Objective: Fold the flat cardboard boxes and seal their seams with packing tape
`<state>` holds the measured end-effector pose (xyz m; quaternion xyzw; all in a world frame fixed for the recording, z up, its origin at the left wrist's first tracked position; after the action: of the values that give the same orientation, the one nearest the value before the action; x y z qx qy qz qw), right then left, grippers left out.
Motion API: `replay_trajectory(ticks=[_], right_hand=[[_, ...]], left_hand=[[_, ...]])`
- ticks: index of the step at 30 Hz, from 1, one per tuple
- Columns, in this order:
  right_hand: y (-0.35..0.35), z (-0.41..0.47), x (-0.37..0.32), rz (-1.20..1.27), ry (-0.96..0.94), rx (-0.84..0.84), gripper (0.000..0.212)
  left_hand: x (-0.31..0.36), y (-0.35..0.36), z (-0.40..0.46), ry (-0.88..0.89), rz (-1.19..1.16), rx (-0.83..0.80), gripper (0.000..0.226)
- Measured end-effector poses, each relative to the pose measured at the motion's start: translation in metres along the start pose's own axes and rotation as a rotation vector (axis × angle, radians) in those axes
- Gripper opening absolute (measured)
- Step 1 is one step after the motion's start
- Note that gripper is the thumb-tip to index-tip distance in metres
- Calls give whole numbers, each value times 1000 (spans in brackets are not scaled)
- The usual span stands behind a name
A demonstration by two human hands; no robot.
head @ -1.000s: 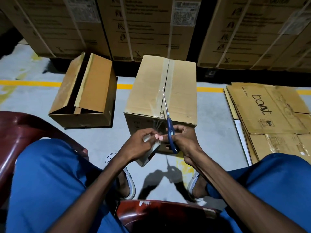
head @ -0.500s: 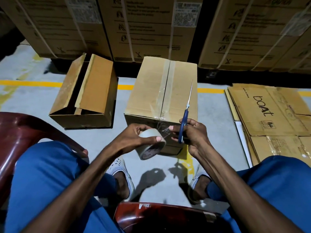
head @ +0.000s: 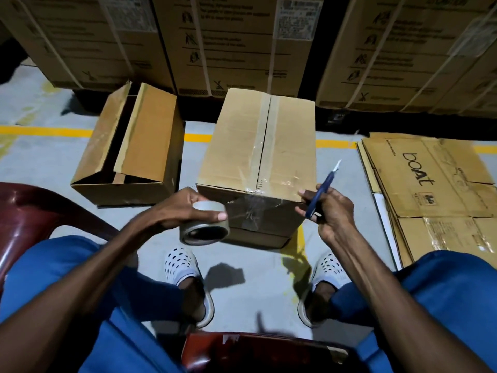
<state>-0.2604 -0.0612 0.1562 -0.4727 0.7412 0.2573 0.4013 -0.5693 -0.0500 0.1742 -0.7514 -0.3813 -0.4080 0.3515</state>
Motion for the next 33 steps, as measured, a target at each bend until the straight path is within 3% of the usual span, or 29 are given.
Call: replay_trajectory(ticks=[3,7,15,23,28,33], right_hand=[[-29,14,-5,94,19,113,25],[-44,18,3,129,21,118,29],[-43,15,35,201,16,154,35],[-53,12,40,241,-19,256,39],[-48,14,42,221,-50,287,39],[-47,17,48,185,-36,299,38]], left_hand=[[-12,-32,-2,-31,57,15,97],[-15,-80,1,-55,271,88,77],[-3,-84,39,35,764,199,75],[10,-81,58,208,923,237,109],[18,-89,57,116,1095,347,87],[19,-87,62,14,1138,329,84]])
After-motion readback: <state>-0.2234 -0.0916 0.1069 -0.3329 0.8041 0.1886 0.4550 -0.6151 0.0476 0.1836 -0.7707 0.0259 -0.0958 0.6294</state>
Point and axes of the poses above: each hand's wrist, its own z-axis towards the middle knuckle, its own y-axis out of the palm, x = y × z, the point moved 6 cm from there along z, towards the middle knuckle, and after that the axes turned 13 degrees about -z, right-handed, at the moved point
